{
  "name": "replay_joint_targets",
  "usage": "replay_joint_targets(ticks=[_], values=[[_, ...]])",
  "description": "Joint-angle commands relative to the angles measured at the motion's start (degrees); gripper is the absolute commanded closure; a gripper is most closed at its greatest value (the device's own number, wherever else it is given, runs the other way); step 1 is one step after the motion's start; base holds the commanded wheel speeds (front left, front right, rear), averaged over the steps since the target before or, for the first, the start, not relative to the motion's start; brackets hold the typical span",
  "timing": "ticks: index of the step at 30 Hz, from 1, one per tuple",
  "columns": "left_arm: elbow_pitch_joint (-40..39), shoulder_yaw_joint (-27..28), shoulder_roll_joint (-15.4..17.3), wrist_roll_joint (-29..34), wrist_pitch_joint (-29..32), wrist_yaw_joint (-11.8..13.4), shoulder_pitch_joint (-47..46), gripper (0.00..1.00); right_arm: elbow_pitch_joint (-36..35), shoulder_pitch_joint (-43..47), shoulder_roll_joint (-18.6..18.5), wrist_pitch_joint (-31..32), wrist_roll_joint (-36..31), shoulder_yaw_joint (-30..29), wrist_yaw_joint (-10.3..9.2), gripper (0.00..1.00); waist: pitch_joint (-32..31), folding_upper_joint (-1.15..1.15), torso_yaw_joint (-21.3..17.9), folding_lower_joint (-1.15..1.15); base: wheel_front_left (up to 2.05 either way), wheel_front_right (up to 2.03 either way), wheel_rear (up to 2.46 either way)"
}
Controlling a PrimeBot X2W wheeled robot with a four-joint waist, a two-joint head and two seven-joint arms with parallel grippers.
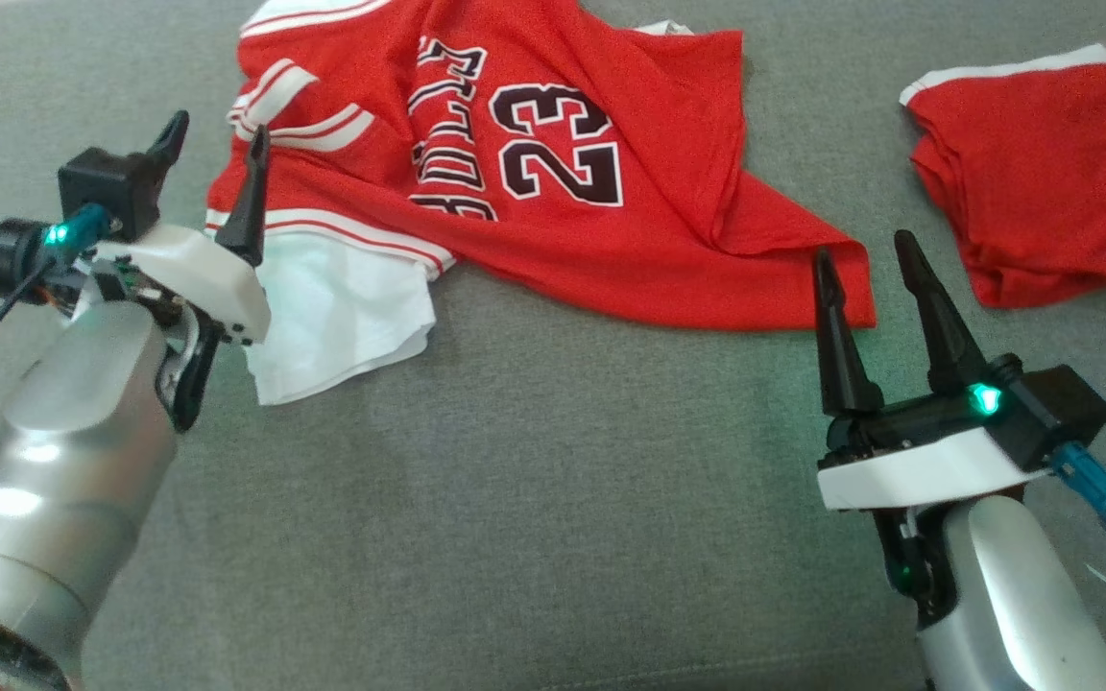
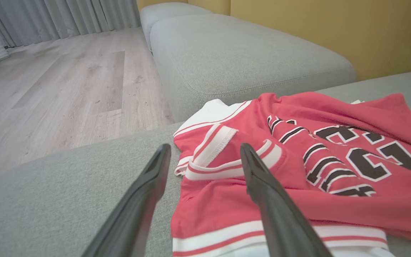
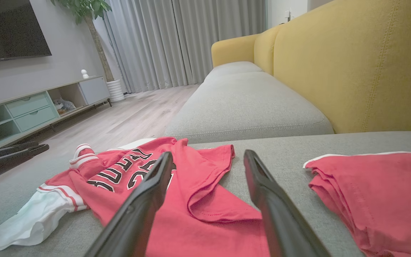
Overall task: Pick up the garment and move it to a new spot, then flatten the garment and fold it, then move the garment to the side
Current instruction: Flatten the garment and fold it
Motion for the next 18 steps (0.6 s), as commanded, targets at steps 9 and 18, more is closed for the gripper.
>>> replay_joint_targets(ticks=[9, 18], values=[[-13.9, 8.3, 0.0, -0.6, -1.7, 3.2, 11.3, 0.00, -1.0, 1.8, -0.3, -0.3, -0.3, -0.4, 0.37, 0.00, -5.0, 0.00, 4.3, 0.00, 0.00, 0.00, 0.00], [-31.9, 18.4, -2.4, 3.2, -1.7, 8.9, 30.1, 0.00, 0.2, 4.2, -0.3, -0.2, 0.1, -0.4, 0.37, 0.00, -8.1, 0.00, 5.8, 0.00, 0.00, 0.00, 0.00]])
